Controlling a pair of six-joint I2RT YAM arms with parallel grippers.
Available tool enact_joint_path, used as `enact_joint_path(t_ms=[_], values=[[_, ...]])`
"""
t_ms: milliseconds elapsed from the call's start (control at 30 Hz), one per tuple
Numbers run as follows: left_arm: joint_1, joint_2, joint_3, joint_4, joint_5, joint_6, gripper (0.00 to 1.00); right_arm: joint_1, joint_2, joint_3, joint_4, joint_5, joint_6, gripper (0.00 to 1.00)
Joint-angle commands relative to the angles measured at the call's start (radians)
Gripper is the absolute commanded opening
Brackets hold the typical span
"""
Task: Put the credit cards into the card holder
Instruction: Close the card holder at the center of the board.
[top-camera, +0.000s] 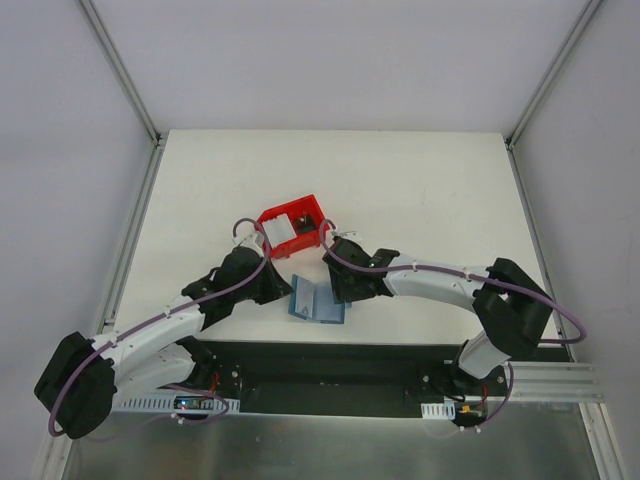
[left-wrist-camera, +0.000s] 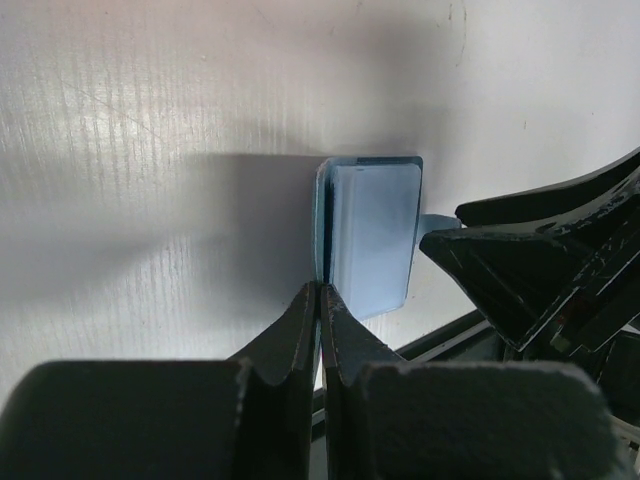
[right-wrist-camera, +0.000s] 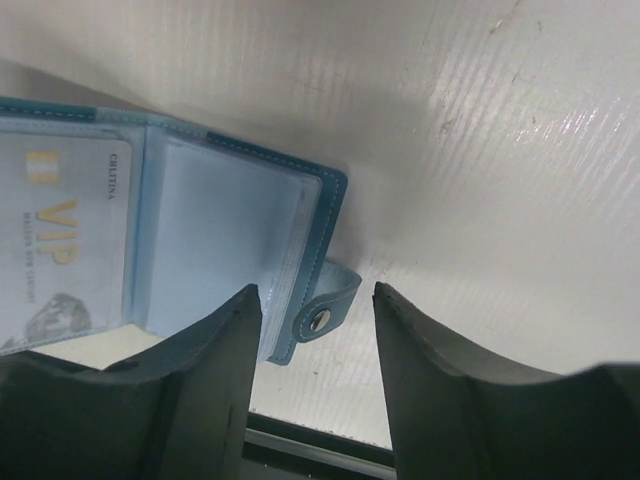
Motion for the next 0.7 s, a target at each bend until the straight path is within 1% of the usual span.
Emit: enact_joint_path(t_ms=[0,33,100,133,167,267,333,567,667], values=[[0.006,0.008,0.042,-0.001,0.022,0.022,0.00,-0.004,-0.002,0.030,-0.049,0.030,-0.004,0.43],[0.006,0.013,0.045,-0.001,0.023,0.021,0.00,-0.006,-0.005,0.021,-0.048,0.027,-0.002,0.34],[0.006,0.021,0.056,-0.026,0.023,0.025,0.00,-0.006,-0.012,0.003,-0.048,0.037,0.004,0.23],[0.006,0.024,0.064,-0.033,0.025,0.030,0.00,-0.006,-0.017,-0.005,-0.046,0.040,0.007,0.15],[0.006,0.030,0.070,-0.037,0.025,0.036,0.00,-0.006,-0.023,-0.013,-0.042,0.041,0.007,0.12],[0.000,0.047,0.099,-0.047,0.036,0.045,0.00,-0.006,-0.049,-0.048,0.000,0.041,0.015,0.06],[-0.015,0.066,0.131,-0.053,0.042,0.050,0.00,-0.007,-0.081,-0.088,0.064,0.027,0.024,0.05],[-0.112,0.186,0.237,-0.050,0.054,0.047,0.01,-0.050,-0.213,-0.253,0.276,0.017,0.082,0.04],[-0.158,0.266,0.289,-0.050,0.063,0.039,0.06,-0.065,-0.264,-0.309,0.313,0.024,0.104,0.04]])
